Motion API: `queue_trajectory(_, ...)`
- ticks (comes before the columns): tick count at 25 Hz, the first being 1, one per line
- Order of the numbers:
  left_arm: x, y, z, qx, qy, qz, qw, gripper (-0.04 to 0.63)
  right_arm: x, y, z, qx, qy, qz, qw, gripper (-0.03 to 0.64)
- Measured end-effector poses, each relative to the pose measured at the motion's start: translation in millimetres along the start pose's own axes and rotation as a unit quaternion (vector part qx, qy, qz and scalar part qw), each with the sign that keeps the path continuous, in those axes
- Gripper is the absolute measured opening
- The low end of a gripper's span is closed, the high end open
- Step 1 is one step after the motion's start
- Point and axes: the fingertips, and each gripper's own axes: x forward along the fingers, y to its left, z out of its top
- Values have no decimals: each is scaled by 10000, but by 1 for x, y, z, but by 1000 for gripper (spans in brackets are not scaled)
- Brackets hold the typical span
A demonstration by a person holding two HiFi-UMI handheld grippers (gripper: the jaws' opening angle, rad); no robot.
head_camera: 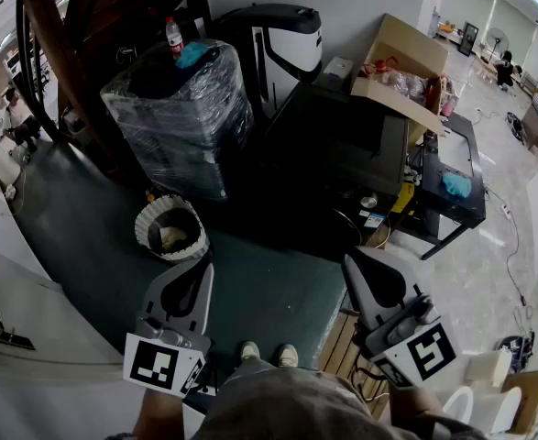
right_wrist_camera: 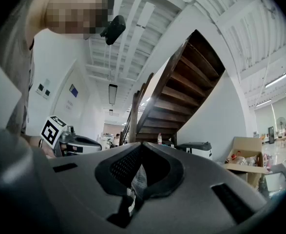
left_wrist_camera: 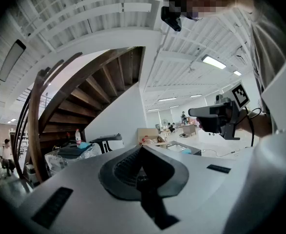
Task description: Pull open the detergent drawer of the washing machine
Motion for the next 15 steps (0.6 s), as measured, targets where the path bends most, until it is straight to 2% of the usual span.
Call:
queue_trajectory(3, 2, -1, -1, 7, 48, -7, 10000, 17, 2, -3, 4, 243, -84, -4, 9997, 31)
queue_trajectory(7, 7, -4, 0, 8, 45, -18, 10000, 17, -2, -12, -10, 208, 183, -111, 9996, 31)
queue_trajectory(13, 17, -11, 5, 3, 0, -5, 10000, 17, -2, -18, -4, 279, 32, 0, 9996, 31)
queue_trajectory(15, 21, -12, 5, 63, -10, 86, 9999, 18, -8, -23, -12, 242, 155, -41, 9996, 31)
